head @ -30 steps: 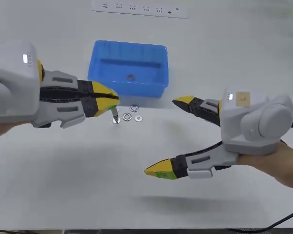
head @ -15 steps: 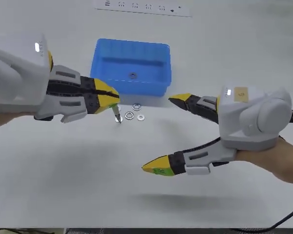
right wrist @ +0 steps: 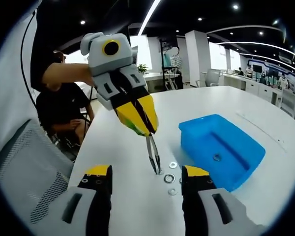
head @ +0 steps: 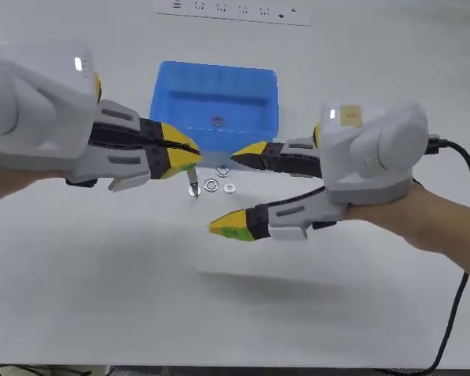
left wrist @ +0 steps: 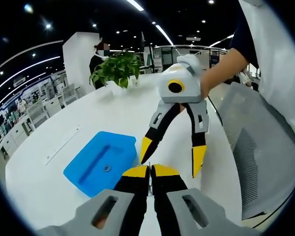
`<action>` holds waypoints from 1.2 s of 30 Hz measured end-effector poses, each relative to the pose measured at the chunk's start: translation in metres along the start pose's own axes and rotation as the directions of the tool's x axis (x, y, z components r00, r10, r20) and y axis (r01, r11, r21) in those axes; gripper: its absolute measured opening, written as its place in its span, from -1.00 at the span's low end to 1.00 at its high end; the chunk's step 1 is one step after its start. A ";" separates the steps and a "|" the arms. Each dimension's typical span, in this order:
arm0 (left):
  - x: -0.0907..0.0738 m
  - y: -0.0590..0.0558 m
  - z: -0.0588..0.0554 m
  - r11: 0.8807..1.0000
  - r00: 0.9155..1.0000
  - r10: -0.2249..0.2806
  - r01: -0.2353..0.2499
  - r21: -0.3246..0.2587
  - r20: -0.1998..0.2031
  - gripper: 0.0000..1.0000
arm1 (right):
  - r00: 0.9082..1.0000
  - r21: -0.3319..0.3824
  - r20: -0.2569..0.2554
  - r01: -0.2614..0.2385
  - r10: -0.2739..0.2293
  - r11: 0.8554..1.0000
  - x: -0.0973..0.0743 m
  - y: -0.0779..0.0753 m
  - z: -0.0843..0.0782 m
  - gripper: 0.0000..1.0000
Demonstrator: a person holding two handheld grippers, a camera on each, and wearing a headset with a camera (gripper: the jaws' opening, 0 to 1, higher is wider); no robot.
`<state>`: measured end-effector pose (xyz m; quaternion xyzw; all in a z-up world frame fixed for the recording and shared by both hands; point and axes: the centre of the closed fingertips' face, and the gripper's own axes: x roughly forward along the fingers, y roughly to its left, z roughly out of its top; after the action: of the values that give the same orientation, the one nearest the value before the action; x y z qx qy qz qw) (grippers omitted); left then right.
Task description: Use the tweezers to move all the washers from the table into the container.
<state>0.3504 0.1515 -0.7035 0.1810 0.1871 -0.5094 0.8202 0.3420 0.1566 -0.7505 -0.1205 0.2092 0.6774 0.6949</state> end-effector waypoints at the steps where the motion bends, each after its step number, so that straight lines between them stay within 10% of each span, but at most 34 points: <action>1: 0.000 -0.001 0.000 1.000 1.000 -0.002 0.002 -0.002 0.001 -0.90 | 1.000 -0.005 -0.006 -0.009 0.009 1.000 0.004 -0.001 0.001 0.05; 26: 0.000 0.002 0.001 1.000 1.000 -0.007 0.007 -0.011 0.000 -0.90 | 0.983 -0.098 -0.117 -0.155 0.143 0.983 0.037 -0.003 -0.007 -0.75; 36: -0.001 0.003 0.001 1.000 1.000 -0.004 0.004 -0.021 0.003 -0.90 | 0.987 -0.087 -0.082 -0.145 0.138 0.986 0.034 -0.005 0.004 -0.73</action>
<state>0.3525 0.1528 -0.7024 0.1711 0.1915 -0.5093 0.8214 0.3474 0.1888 -0.7633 -0.1631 0.2117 0.7289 0.6303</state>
